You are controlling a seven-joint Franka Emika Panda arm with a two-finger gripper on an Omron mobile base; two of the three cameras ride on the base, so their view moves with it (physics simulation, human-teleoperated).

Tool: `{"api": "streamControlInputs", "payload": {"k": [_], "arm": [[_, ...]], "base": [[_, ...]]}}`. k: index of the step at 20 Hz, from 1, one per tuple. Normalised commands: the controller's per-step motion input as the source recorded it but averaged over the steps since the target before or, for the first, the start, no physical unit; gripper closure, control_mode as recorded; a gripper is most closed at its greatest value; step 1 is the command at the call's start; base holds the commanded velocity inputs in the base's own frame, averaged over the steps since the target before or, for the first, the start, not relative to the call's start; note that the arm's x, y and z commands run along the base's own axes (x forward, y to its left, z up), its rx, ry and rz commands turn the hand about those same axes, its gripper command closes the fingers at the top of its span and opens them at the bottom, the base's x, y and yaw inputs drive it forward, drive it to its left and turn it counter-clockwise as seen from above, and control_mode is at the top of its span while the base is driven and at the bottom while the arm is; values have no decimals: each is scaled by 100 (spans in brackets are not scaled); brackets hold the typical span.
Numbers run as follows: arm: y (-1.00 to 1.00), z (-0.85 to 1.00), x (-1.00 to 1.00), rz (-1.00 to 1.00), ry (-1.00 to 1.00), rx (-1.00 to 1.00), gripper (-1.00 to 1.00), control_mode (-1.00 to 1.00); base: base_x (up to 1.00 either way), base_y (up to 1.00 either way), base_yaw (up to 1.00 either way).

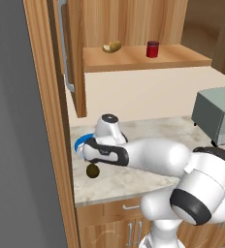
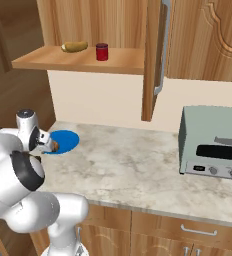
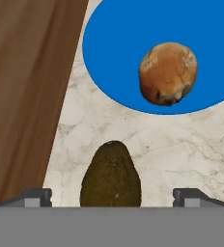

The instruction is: Pick the avocado and bread from the counter and place them on the plate. Then pick the jam from the cabinet and place it next to the plate. Lastly close the cabinet door.

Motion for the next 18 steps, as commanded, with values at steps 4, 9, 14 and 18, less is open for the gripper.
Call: {"api": "streamControlInputs", "payload": {"k": [4, 9, 14, 18], "arm": [[10, -22, -13, 3, 15, -4, -100, -100], [3, -20, 0, 3, 6, -4, -100, -100], [0, -29, 0, 3, 8, -6, -100, -100], [2, -26, 0, 3, 4, -6, -100, -100]], "base": [[0, 0, 0], [0, 0, 0], [0, 0, 0], [0, 0, 0]]}}
